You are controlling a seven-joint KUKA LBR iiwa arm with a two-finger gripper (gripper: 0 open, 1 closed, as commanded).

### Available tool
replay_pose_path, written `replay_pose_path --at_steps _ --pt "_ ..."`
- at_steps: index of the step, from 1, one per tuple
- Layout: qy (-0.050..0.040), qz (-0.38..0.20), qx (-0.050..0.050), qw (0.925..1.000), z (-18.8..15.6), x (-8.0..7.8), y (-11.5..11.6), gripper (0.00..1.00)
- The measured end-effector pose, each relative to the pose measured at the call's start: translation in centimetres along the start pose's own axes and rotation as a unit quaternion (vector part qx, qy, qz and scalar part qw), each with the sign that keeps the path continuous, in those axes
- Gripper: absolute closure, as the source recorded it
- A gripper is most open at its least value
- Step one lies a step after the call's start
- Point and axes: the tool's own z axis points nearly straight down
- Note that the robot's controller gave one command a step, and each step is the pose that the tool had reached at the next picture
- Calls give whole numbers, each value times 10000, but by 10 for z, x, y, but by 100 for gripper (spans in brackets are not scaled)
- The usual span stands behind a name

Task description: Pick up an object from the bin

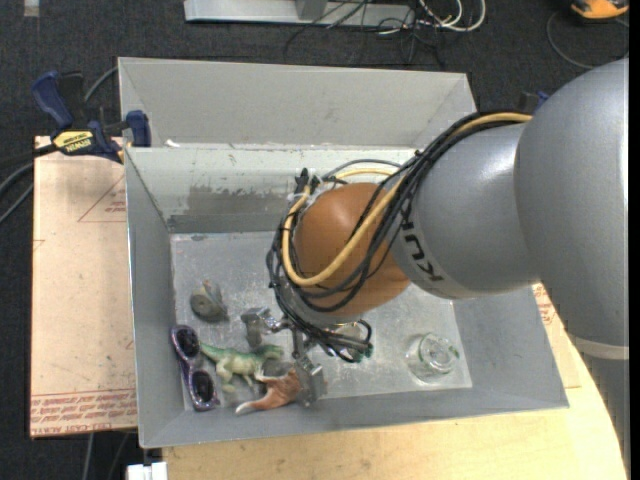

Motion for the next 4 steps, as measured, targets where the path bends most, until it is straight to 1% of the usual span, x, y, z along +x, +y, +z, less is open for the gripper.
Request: replay_pose_path --at_steps 1,2,3,4 --pt "-52 -1235 21 9923 13 8 1 0" --pt "-25 -2093 2 9779 17 4 3 100" --pt "-24 -2093 0 9778 17 4 3 100" --pt "-69 -1911 5 9816 17 17 -6 100"
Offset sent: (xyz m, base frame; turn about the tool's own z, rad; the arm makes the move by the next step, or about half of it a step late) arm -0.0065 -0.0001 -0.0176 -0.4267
